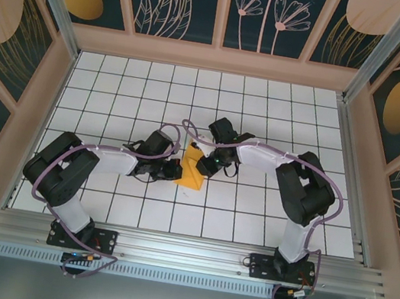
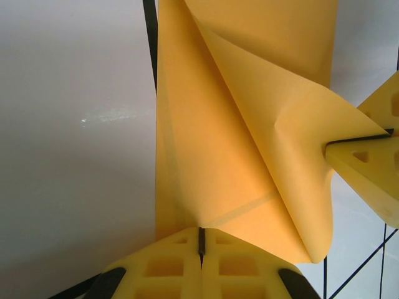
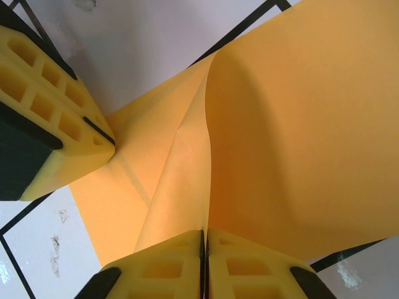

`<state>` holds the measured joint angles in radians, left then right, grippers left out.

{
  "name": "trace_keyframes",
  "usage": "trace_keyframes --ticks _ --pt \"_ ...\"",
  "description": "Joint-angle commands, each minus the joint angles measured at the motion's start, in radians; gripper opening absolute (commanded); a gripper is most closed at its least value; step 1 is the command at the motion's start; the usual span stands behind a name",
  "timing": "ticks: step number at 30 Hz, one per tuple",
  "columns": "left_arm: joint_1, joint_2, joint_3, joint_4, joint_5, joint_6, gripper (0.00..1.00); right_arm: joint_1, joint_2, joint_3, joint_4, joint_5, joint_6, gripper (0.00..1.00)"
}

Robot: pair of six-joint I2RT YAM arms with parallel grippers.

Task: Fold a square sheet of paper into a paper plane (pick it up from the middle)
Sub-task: Fold the triangle a second time at the center of the table.

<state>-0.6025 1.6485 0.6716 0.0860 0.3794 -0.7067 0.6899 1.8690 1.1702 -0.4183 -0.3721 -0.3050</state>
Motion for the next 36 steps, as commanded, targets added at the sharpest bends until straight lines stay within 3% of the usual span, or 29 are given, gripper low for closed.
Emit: trace_keyframes --ticks 1,26,36 --pt "-0.001 0.022 0.007 -0.066 -0.048 0.020 0.00 0.006 0.025 0.020 0.015 0.007 -0.024 0.11" --pt "-0.002 0.010 0.009 -0.071 -0.053 0.018 0.00 0.006 0.061 0.000 0.033 0.017 -0.013 0.11" --pt "-0.002 -0.085 0.034 -0.037 -0.067 -0.054 0.09 0.006 0.067 -0.020 0.046 0.027 -0.008 0.11"
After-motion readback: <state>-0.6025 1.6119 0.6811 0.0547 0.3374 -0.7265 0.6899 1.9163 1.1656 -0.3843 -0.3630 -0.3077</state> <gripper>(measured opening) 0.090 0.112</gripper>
